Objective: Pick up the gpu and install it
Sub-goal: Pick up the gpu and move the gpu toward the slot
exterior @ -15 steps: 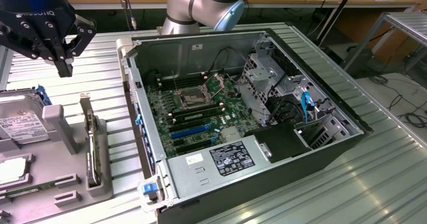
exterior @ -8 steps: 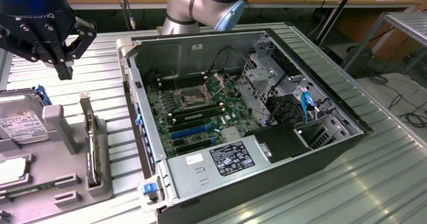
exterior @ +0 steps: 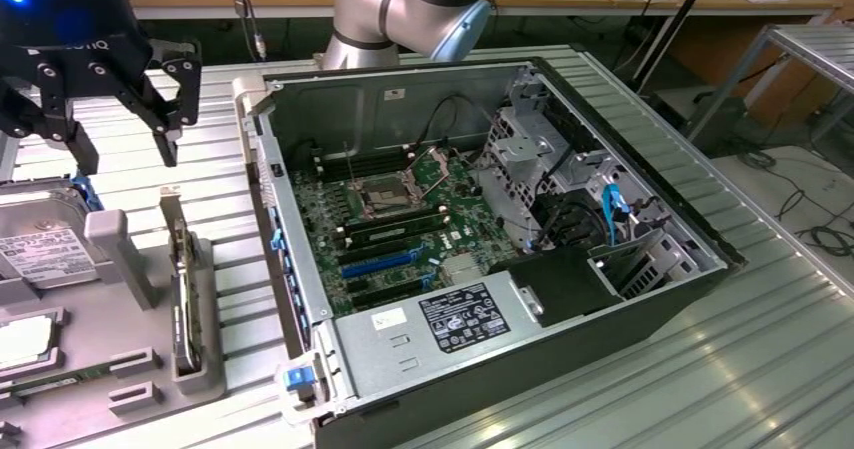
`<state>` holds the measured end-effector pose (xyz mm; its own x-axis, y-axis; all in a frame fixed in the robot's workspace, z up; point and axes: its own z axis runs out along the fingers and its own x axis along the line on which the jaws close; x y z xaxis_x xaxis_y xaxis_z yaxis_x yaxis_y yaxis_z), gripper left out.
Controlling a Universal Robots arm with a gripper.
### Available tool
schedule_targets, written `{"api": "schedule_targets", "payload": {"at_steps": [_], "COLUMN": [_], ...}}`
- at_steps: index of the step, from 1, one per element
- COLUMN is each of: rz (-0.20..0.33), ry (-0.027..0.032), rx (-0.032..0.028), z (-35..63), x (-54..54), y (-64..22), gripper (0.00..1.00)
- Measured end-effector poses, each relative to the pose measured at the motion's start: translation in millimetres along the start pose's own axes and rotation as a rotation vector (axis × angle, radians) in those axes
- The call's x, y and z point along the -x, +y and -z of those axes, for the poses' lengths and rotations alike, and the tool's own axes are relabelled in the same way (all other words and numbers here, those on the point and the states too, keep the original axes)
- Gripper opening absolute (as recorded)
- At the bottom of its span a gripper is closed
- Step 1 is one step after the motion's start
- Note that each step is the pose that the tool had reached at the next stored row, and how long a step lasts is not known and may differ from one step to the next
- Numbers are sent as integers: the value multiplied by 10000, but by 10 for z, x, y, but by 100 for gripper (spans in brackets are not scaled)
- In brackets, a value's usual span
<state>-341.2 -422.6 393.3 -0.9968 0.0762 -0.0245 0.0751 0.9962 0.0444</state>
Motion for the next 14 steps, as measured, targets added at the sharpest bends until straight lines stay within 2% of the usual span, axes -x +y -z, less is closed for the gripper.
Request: {"api": "schedule_targets", "payload": {"at_steps": [1, 6, 14], "rz": [0, 0, 0], "ry": [0, 1, 0], "rx": [0, -1, 1], "z": [0, 1, 3], "x": [0, 0, 5], "y": [0, -4, -70], "gripper": [60, 60, 60]}}
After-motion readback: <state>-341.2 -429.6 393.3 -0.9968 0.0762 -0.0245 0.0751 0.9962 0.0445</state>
